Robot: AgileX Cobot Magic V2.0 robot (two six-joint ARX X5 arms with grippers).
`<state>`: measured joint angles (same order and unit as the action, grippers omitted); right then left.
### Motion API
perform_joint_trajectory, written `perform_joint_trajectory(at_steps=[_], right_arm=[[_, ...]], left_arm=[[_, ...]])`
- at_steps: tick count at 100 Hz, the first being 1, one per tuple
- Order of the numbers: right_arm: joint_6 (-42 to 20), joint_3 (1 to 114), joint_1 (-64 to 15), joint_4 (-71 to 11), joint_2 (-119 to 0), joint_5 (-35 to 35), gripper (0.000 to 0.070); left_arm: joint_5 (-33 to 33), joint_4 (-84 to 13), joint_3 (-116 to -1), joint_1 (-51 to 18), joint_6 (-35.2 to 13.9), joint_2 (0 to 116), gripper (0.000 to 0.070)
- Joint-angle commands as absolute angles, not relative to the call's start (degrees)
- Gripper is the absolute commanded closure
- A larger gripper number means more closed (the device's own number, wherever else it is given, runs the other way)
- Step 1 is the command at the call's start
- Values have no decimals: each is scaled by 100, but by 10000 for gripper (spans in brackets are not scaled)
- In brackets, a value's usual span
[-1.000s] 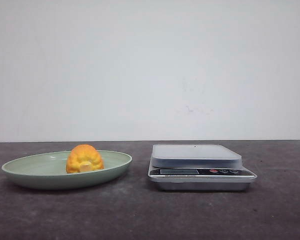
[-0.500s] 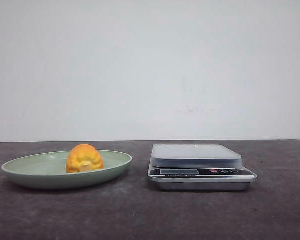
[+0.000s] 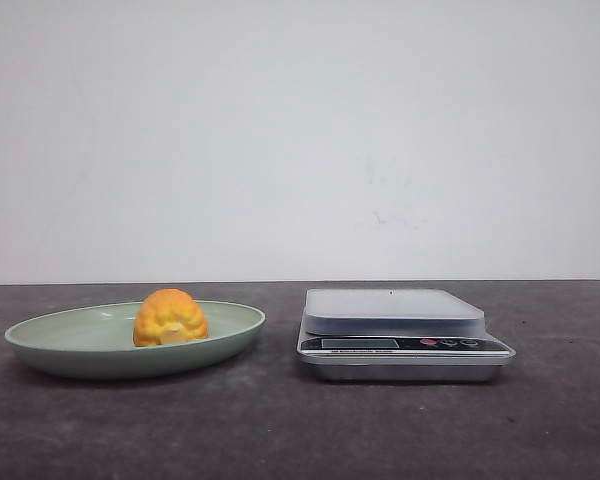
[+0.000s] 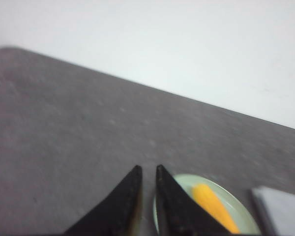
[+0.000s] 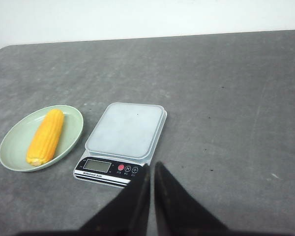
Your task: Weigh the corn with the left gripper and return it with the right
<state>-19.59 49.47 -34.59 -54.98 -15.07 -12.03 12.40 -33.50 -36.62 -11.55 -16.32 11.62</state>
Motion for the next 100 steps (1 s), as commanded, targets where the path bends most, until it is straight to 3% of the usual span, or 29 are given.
perform_joint_trajectory(at_steps=[1, 16, 36, 72, 100], right_arm=[[-2014, 5022, -3500, -5441, -1518, -1208, 693], [-2014, 5022, -3500, -5439, -1518, -1205, 693], [-2014, 5022, -3500, -5437, -1518, -1205, 693], [-2014, 5026, -3500, -5347, -1514, -1208, 693], [-2014, 5026, -3500, -5234, -1514, -1208, 693]], left_arm=[[1061, -2718, -3234, -937, -1181, 1083, 700], [1028, -1678, -2051, -491, -1020, 714, 700], [768, -1345, -926, -434, -1011, 23, 700], [458, -1098, -86, -414, -908, 19, 700], [423, -1063, -80, -408, -858, 19, 700]])
